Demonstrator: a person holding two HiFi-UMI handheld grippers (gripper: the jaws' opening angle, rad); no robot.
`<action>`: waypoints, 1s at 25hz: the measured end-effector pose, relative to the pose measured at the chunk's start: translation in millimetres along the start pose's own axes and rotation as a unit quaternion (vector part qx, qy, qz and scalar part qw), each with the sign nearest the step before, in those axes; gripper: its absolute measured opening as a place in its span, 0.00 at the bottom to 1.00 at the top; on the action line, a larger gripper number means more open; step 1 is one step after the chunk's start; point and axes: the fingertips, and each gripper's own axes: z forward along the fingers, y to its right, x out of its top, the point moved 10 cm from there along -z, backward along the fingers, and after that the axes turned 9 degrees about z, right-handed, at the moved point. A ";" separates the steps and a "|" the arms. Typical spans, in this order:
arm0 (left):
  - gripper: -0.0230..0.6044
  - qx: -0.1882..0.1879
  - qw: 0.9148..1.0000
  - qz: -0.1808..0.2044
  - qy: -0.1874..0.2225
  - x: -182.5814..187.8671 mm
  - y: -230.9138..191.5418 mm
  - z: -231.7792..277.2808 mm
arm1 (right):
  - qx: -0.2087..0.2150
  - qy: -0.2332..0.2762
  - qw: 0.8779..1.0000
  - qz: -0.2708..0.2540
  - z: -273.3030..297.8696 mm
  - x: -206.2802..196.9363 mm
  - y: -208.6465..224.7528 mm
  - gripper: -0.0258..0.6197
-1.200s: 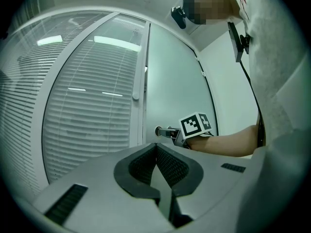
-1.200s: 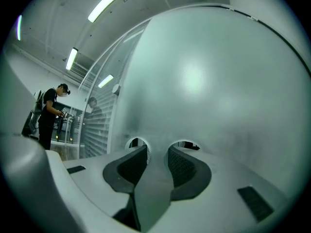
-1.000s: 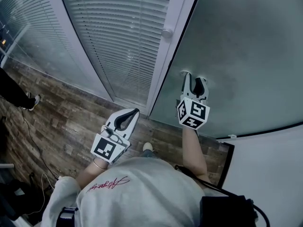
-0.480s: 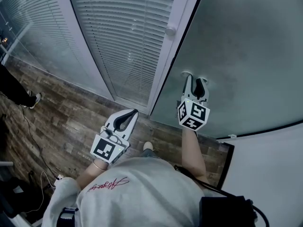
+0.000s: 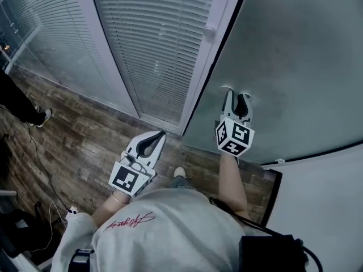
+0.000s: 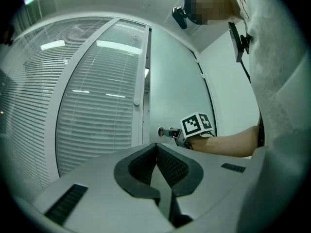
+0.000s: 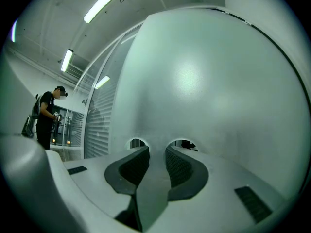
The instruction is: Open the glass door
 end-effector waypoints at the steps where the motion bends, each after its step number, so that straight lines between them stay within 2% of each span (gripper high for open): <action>1: 0.06 -0.001 1.000 0.000 0.000 -0.1 0.9 -3.4 | 0.000 0.000 1.000 0.000 -2.8 0.2 -0.9 0.21; 7: 0.06 -0.010 1.000 0.001 0.000 0.2 5.0 -19.1 | 0.003 0.000 1.000 0.001 -17.5 -0.6 -4.8 0.21; 25: 0.06 -0.072 0.997 0.001 0.019 12.1 36.2 -65.4 | 0.025 -0.013 1.000 0.001 -84.2 4.0 -15.2 0.21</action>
